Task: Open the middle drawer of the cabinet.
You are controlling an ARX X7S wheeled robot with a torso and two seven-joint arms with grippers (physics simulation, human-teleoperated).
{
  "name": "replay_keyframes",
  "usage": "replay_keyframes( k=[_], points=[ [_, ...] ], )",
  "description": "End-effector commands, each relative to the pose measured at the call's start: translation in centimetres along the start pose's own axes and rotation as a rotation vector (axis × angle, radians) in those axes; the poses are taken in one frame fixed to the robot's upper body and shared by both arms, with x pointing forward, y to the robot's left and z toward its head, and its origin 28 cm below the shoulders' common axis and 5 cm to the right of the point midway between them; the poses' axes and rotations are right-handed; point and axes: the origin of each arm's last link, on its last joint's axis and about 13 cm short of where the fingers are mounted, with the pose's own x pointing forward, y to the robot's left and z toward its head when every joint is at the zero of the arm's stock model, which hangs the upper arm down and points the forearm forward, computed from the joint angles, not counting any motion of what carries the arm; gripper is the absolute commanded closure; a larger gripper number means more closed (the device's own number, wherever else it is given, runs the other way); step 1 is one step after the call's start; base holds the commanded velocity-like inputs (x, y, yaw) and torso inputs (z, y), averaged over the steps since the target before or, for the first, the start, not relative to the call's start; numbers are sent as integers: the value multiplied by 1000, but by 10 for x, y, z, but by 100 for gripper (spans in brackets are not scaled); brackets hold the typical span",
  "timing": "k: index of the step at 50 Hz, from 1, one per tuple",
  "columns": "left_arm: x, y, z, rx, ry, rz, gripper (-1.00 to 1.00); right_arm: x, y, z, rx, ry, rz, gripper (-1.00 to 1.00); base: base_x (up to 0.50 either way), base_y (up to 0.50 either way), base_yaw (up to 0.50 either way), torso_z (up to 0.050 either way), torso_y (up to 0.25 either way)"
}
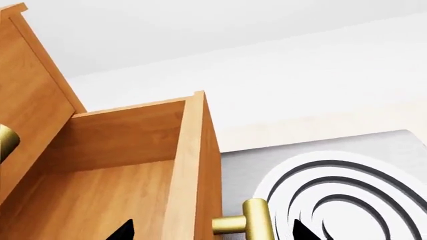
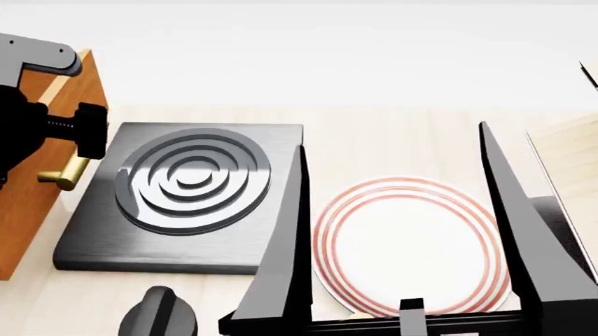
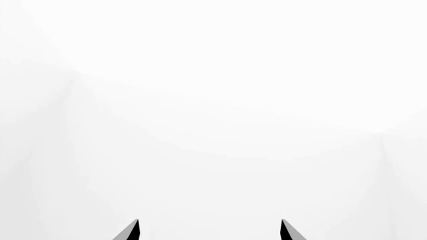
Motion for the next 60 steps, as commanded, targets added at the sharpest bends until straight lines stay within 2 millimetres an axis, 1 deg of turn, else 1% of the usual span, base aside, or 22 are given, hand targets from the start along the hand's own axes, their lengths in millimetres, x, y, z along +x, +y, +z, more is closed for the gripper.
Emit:
replay_keyframes(
  k=[1,39,51,60],
  points=[
    [2,-13,-4,-31,16,-47,-100,0,-3,0,-23,5,-8,-100,0,0,0,0,0],
    [4,-15,-15,-58,46,-35,-100,-1,-2,0,-26,2,-5,-100,0,0,0,0,0],
    [4,-25,-7,-66,30,-86,-100,0,-3,0,-26,0,-7,-100,0,0,0,0,0],
    [4,-33,-4,-110,31,-119,-100,0,-3,0,-25,0,-8,-100,0,0,0,0,0]
  ],
)
